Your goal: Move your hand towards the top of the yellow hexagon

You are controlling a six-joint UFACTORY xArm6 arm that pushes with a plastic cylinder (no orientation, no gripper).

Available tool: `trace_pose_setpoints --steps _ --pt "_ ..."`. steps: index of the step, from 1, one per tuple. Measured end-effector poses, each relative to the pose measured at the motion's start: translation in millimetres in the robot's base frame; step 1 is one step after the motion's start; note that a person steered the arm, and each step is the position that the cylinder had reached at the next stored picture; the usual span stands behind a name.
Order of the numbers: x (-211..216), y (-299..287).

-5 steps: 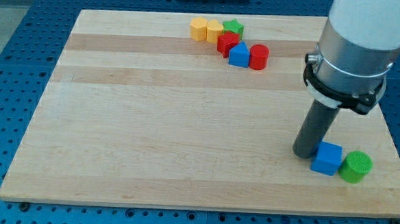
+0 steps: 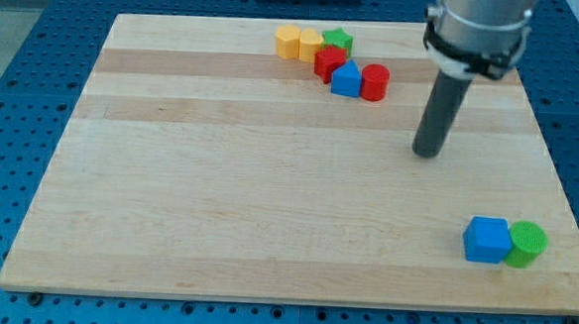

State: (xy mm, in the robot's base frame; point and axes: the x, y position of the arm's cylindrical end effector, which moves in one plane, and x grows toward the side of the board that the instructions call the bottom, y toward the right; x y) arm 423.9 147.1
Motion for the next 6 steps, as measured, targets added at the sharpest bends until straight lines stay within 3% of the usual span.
trace_pose_setpoints --steps 1,3,4,5,6 --pt "-2 -54" --pt "-100 -223" --pt "-161 -267" --pt "-218 -262" --pt "-231 -234"
